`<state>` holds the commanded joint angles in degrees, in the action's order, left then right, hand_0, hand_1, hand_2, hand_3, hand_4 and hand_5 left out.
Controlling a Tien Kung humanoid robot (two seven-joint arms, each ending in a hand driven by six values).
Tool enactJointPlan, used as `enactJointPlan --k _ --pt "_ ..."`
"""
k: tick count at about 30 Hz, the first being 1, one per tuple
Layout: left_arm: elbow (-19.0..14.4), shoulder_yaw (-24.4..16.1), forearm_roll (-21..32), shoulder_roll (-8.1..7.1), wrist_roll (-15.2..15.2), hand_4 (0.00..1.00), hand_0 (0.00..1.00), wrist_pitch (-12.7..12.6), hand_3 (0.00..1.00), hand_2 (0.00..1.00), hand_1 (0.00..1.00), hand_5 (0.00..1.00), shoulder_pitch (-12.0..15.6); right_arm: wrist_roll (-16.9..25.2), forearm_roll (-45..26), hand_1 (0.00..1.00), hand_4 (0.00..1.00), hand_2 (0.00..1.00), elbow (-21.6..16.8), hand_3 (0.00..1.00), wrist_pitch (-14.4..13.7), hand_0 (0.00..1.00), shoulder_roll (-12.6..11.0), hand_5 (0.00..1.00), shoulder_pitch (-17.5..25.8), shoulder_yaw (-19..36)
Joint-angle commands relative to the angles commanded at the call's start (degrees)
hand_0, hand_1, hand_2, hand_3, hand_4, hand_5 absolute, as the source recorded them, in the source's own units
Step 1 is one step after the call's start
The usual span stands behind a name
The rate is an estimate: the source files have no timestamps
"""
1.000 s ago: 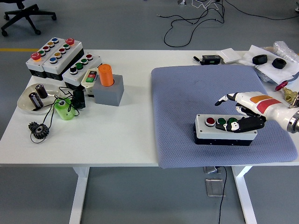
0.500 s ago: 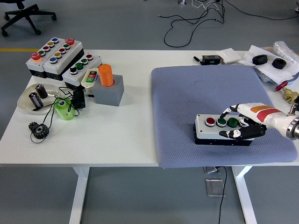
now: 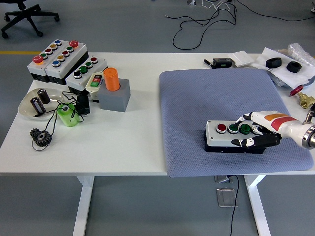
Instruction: Pick up the button,place it on the desk,press the button,press the button
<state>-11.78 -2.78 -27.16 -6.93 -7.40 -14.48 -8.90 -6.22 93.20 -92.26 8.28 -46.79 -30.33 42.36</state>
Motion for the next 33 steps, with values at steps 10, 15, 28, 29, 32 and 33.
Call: enactJointPlan --k 10,15,28,29,32,33 --pt "0.01 0.22 0.04 0.04 -0.05 0.283 0.604 0.00 0.470 0.476 0.520 0.979 0.15 -0.45 0.48 0.002 0.839 0.002 1.58 0.737 0.22 0.109 0.68 0.780 -0.44 -0.78" --pt "0.01 0.44 0.14 0.07 -0.08 0.283 0.603 0.02 0.470 0.477 0.522 0.979 0.24 -0.72 1.09 0.002 0.839 0.002 1.67 0.736 0.48 0.112 0.71 0.779 -0.73 -1.88" --pt "-0.01 0.12 -0.06 0.01 -0.02 0.283 0.603 0.06 0.470 0.477 0.521 0.980 0.12 -0.74 2.00 0.002 0.840 0.002 -0.04 0.739 -0.07 0.111 0.87 0.785 -0.38 0.08" --pt "-0.01 0.09 -0.08 0.01 -0.02 0.283 0.603 0.06 0.470 0.477 0.521 0.980 0.11 -0.65 1.97 0.002 0.840 0.002 -0.36 0.739 -0.26 0.111 0.98 0.785 -0.45 0.46" --pt "-0.01 0.11 -0.12 -0.02 -0.02 0.283 0.603 0.08 0.470 0.477 0.521 0.980 0.06 -0.61 1.93 0.002 0.840 0.002 -0.98 0.739 -0.45 0.111 1.61 0.785 -1.12 0.78" --pt "-0.01 0.10 -0.12 -0.02 -0.02 0.283 0.603 0.08 0.470 0.477 0.521 0.979 0.05 -0.64 1.92 0.002 0.838 0.002 -1.09 0.739 -0.45 0.111 1.96 0.784 -1.45 0.55"
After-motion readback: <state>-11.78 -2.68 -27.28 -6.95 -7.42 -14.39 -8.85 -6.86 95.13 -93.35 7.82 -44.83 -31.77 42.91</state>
